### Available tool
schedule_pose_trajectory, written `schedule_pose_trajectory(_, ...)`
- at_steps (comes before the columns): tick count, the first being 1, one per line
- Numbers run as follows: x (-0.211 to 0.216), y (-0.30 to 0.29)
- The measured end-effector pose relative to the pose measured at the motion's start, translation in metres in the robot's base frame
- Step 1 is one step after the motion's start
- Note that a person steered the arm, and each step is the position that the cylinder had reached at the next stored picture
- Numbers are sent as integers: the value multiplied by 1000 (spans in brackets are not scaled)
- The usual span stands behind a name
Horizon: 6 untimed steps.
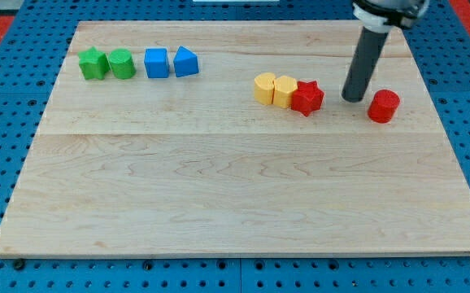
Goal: Push red circle to the center
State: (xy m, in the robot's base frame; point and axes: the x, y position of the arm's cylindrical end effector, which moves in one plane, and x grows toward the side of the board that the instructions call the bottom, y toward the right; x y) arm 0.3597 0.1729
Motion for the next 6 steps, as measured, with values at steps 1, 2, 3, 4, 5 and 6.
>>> schedule_pose_trajectory(1, -24, 55)
schedule_pose_trajectory(2, 71, 52)
schedule_pose_trajectory(3, 72, -60)
schedule_pose_trajectory(4, 72, -121)
schedule_pose_trajectory(5, 72, -121)
schedule_pose_trajectory(6, 69, -121)
